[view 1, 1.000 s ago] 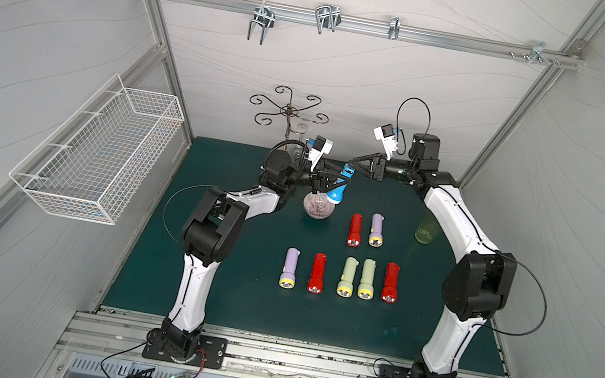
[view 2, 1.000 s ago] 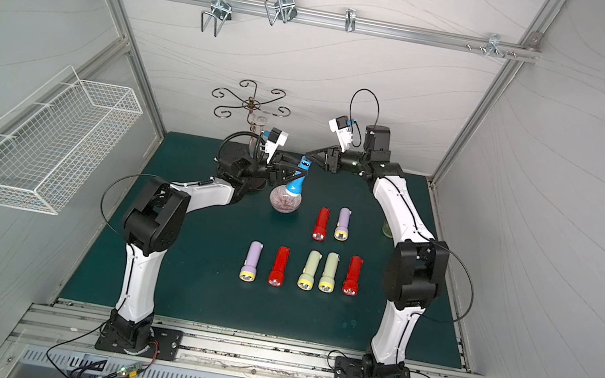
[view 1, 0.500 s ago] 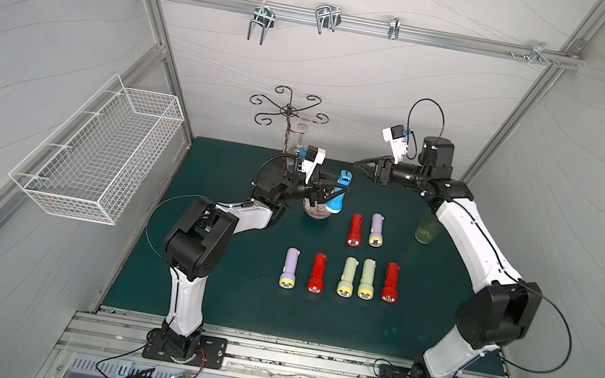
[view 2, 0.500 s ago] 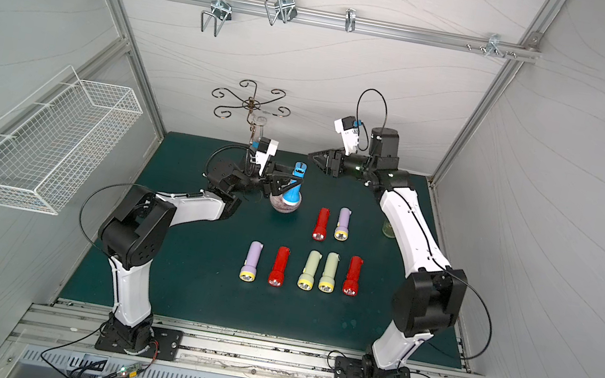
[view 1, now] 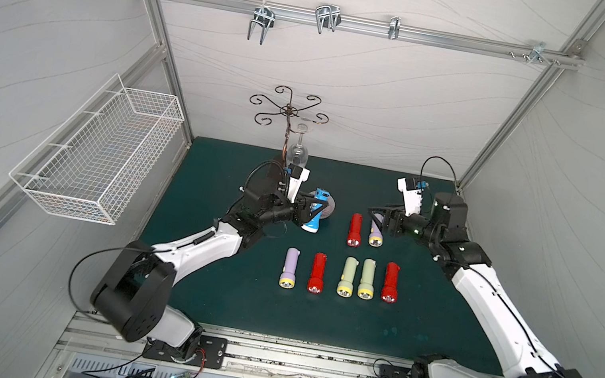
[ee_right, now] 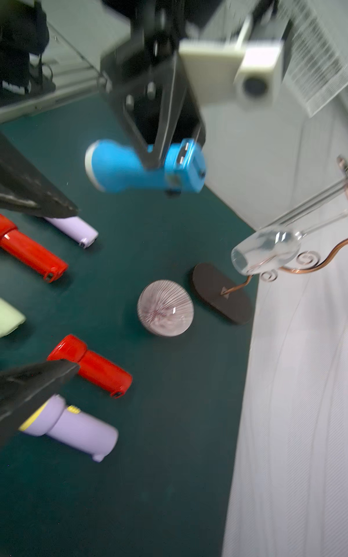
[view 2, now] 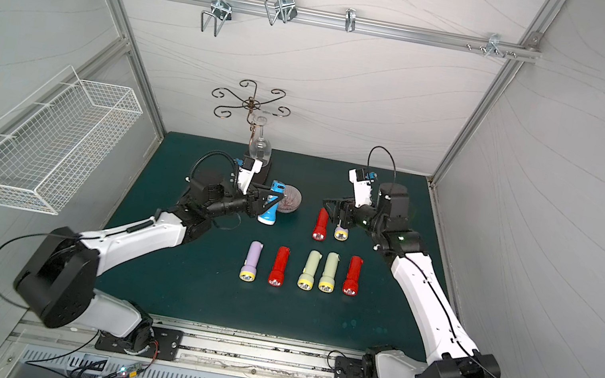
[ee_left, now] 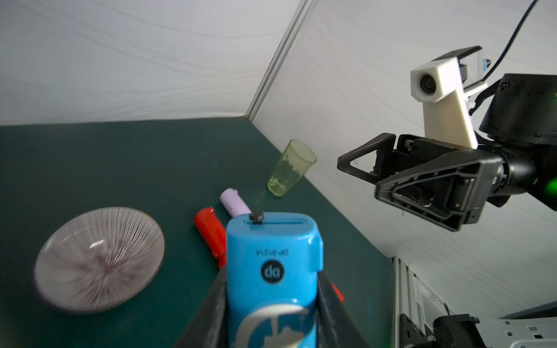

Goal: Close the plug at the bottom of the flashlight
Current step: Place the flashlight at the center of the board.

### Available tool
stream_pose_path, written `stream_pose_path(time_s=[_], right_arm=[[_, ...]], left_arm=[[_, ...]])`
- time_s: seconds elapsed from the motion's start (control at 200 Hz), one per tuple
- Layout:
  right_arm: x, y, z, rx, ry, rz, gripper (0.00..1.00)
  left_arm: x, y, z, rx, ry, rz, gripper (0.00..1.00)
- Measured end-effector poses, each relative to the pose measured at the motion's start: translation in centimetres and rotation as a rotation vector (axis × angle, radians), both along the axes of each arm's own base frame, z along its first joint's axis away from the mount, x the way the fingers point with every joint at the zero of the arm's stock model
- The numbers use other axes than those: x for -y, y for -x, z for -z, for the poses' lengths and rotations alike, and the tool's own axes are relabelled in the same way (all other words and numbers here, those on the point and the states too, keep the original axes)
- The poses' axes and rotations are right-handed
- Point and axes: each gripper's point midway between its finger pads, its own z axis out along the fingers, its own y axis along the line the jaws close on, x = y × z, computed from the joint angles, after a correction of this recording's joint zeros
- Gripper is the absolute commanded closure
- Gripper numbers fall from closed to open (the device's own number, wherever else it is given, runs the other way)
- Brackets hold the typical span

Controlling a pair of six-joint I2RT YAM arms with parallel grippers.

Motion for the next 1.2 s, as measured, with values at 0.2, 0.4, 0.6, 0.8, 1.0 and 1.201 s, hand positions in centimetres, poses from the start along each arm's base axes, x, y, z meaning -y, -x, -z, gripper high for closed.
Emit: stream_pose_path(time_s=[0.2,0.4,0.6,0.8,1.0,1.201], right_arm=[[1.2,-0.2,4.5,-0.073,0.063,0.069,0.01],[2.3,-1.4,4.5,-0.043,0.099,0.148,0.01],[3.3,-1.8,3.2,0.012,0.113,0.209,0.01],[3.8,-1.9,2.5,0.040,0.117,0.238,0.01],[4.0,-1.9,2.9,0.039,0.124,0.247,0.01],[4.1,-1.8,3.3,0.042,0.127,0.251,0.01]], left_arm=[[-4.7,3.1,4.3,-0.153,-0.173,-0.182,1.00],[-9.8,5.9,12.0,-0.378,-0.366,-0.356,1.00],[-12.2,7.6,16.8,-0.526,-0.502,-0.429,1.00],[-12.0,6.3,19.6,-0.635,-0.611,-0.442,1.00],[-11.7,5.0,21.3,-0.677,-0.664,-0.457,1.00],[-12.1,4.8,23.2,-0.709,-0.717,-0.472,1.00]])
